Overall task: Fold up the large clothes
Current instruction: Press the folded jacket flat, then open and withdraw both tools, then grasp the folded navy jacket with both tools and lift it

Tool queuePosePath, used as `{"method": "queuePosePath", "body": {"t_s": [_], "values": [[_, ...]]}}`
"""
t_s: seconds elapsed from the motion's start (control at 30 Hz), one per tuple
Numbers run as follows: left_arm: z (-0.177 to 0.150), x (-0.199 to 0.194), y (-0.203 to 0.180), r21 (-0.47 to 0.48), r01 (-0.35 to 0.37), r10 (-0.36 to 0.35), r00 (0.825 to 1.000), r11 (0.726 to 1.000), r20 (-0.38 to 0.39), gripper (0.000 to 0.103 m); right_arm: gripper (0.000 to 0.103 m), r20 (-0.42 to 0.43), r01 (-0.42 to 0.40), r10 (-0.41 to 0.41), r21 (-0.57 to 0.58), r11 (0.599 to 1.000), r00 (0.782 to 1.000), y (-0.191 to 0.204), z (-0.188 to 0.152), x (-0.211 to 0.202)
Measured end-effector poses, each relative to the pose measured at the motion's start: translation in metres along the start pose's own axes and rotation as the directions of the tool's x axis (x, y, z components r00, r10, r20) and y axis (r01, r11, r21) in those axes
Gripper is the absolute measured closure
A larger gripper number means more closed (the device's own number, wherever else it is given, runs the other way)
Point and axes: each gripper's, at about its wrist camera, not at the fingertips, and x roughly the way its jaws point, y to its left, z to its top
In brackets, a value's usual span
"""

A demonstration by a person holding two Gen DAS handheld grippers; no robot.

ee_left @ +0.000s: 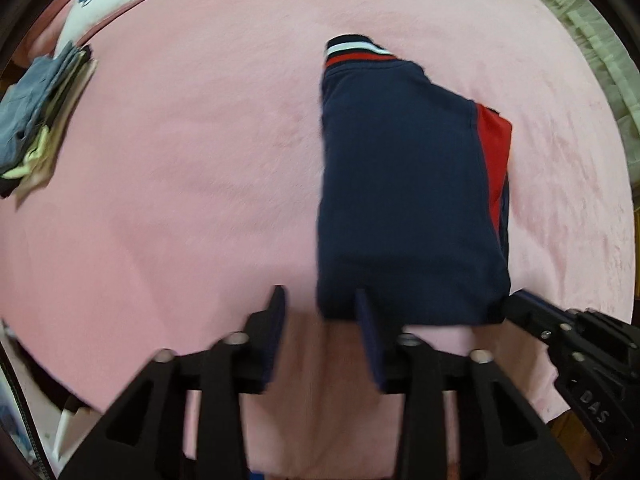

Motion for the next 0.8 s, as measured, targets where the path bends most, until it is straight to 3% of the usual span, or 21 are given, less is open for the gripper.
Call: {"method": "queuePosePath", "body": {"t_s": [0.07,0.13,0.2,0.3,0.43,0.8], "values": [[0.0,-0.009,-0.002,-0.006,-0.026,0.026,1.0,1.0,0.005,0.046,0.083,0.004,0.026,-0.026,-0.004,1.0,1.0,0.011,0.001,-0.007],[0.0,-0.019,-0.001,-0.007,-0.041,0.041,0.999,0.999,0.011,0.039,0.051,0.02,0.073,-0.073,-0.005,0.997,0.997,0.014,0.0,-0.017],[0.0,-0.034,0.013,-0.009,-0.045,0.045,0.999,0.999,0.002,0.031,0.042,0.032,0.112,-0.111,-0.017,0.994,0.993,0.024,0.003,-0.021],[0.005,-0.051,0.021,-0.005,-0.034,0.034,0.999,0.999,0.009,0.026,0.039,0.013,0.168,-0.168,-0.036,0.985,0.986,0.033,0.007,-0.028],[0.01,-0.065,0.018,0.01,-0.029,0.029,0.999,1.0,0.026,0.022,0.029,0.012,0.171,-0.171,-0.024,0.985,0.985,0.037,0.006,-0.038],[0.011,-0.077,0.01,0.03,-0.015,0.014,0.999,0.999,0.042,0.022,0.027,0.027,0.18,-0.179,-0.018,0.984,0.983,0.04,0.012,-0.053]]}}
